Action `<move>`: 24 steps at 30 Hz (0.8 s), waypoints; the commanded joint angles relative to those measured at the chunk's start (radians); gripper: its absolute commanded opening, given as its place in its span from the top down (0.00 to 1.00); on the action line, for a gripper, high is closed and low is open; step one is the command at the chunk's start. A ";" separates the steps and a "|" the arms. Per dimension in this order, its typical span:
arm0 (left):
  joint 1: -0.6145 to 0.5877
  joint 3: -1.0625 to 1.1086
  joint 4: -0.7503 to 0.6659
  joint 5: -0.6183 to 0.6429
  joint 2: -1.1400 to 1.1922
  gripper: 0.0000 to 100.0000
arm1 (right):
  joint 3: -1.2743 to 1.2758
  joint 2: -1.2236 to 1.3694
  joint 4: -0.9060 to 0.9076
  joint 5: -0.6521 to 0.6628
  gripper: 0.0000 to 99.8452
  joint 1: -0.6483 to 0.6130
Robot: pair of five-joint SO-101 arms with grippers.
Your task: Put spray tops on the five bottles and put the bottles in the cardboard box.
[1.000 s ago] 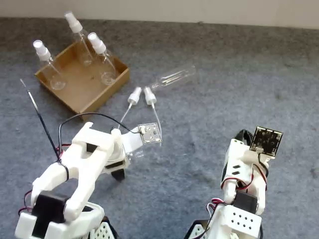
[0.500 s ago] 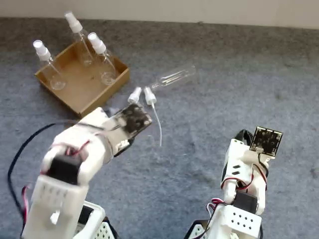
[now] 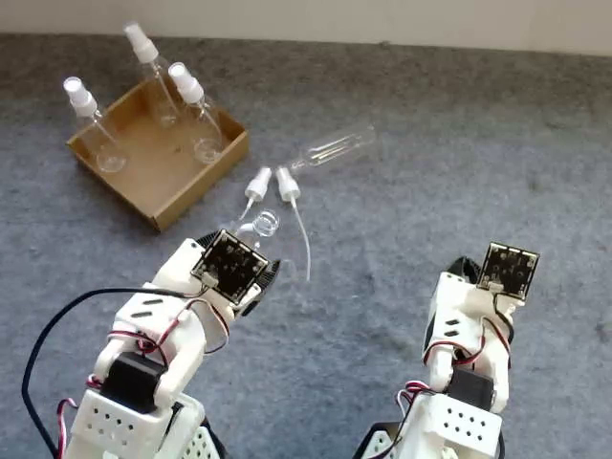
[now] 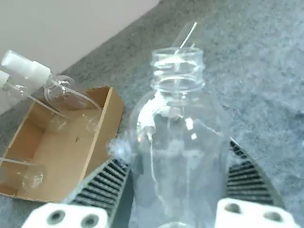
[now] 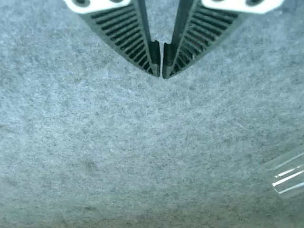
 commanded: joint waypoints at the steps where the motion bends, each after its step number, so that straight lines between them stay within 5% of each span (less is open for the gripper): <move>1: -0.002 0.079 -0.107 0.023 -0.082 0.85 | 0.091 -0.008 0.127 0.089 0.98 -0.030; 7: -0.019 0.234 -0.213 0.169 -0.251 0.85 | -0.122 0.001 0.380 0.184 0.98 -0.133; 13: -0.131 0.272 -0.213 0.186 -0.325 0.85 | -0.400 0.002 0.564 0.192 0.98 -0.213; 24: -0.315 0.292 -0.213 0.187 -0.314 0.85 | -0.757 0.499 0.512 0.189 0.98 -0.412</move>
